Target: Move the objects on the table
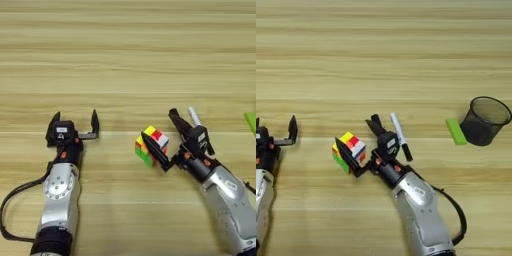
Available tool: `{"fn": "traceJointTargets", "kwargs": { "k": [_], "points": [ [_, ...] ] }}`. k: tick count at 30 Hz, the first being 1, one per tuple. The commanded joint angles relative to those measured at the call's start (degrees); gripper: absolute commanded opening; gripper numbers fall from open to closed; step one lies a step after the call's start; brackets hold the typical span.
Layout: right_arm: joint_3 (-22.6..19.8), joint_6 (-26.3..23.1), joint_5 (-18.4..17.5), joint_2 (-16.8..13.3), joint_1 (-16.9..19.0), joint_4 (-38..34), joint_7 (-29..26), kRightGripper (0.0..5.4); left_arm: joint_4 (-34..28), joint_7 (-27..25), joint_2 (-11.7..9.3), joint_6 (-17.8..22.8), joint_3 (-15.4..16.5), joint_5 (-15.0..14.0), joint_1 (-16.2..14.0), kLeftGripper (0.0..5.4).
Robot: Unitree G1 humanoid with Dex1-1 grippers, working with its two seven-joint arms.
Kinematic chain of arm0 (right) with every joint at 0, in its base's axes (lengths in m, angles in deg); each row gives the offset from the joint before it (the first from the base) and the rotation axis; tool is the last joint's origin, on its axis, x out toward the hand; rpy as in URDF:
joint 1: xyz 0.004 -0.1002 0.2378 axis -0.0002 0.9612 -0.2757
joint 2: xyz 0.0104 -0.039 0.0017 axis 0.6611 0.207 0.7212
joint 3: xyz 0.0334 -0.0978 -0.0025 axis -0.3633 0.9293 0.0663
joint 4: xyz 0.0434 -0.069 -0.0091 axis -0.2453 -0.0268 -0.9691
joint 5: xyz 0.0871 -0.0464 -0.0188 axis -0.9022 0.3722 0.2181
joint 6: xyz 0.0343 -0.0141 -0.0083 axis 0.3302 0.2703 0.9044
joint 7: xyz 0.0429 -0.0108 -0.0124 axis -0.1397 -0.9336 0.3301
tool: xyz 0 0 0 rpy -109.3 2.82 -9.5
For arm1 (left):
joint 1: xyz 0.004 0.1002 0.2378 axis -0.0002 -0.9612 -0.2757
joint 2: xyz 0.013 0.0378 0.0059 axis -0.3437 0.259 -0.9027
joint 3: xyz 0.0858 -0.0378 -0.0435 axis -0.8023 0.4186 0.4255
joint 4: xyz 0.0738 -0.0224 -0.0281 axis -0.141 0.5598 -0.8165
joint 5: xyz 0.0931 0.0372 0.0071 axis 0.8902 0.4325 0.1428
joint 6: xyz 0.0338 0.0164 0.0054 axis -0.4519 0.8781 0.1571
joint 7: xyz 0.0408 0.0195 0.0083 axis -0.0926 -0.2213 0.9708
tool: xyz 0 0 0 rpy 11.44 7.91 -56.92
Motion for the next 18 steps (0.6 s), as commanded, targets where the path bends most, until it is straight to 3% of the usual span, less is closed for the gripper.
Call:
{"fn": "traceJointTargets", "kwargs": {
  "k": [1, 10, 18],
  "points": [
    [1.5, 0.5, 2.4, 0.1, 0.1, 2.1, -0.1, 5.40, 0.8, 0.1, 0.0, 0.2, -0.2, 0.2, 0.9, 5.37],
    [2.5, 3.0, 6.5, 0.3, -1.0, 6.2, 0.9, 5.40, 1.2, 0.1, 0.0, 0.0, -0.2, 0.2, 1.2, 5.37],
    [3.1, 3.9, 8.0, 0.4, -1.3, 8.1, 0.8, 5.40, 1.1, 0.1, 0.0, 0.0, -0.2, 0.1, 1.2, 5.37]
  ]
}}
